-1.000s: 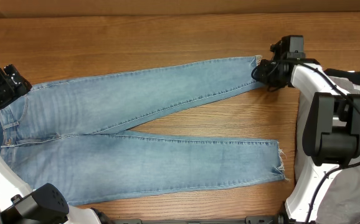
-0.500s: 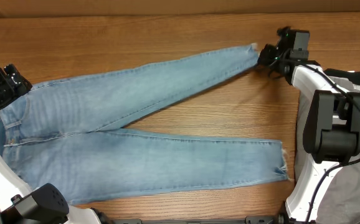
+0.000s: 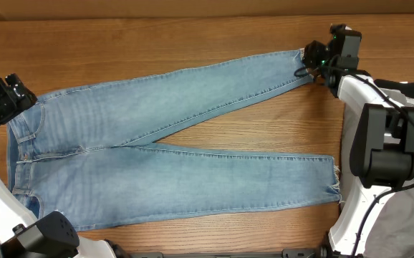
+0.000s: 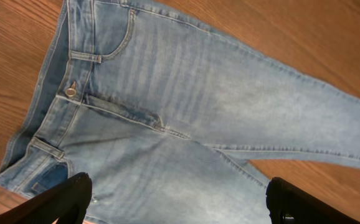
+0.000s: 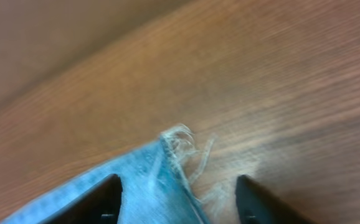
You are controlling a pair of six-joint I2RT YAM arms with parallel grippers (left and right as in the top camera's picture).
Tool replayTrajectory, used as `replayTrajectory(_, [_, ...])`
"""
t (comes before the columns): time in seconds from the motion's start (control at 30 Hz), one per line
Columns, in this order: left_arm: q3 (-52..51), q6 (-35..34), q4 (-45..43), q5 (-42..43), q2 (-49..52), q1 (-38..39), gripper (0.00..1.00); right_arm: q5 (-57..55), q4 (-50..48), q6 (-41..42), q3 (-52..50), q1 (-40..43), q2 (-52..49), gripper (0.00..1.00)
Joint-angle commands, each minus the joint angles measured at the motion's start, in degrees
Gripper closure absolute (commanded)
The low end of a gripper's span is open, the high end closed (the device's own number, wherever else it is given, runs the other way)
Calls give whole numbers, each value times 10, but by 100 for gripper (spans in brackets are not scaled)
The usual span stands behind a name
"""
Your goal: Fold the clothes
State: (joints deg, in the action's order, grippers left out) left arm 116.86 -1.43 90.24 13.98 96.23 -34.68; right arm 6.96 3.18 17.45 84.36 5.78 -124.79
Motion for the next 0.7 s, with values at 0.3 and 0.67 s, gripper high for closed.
replayTrajectory(0.3, [5, -109, 66, -138, -24, -90, 7, 101, 258, 1, 8, 18, 355, 29])
replayTrajectory(0.67, [-123, -104, 11, -39, -26, -271, 8, 177, 441, 4, 8, 17, 522, 22])
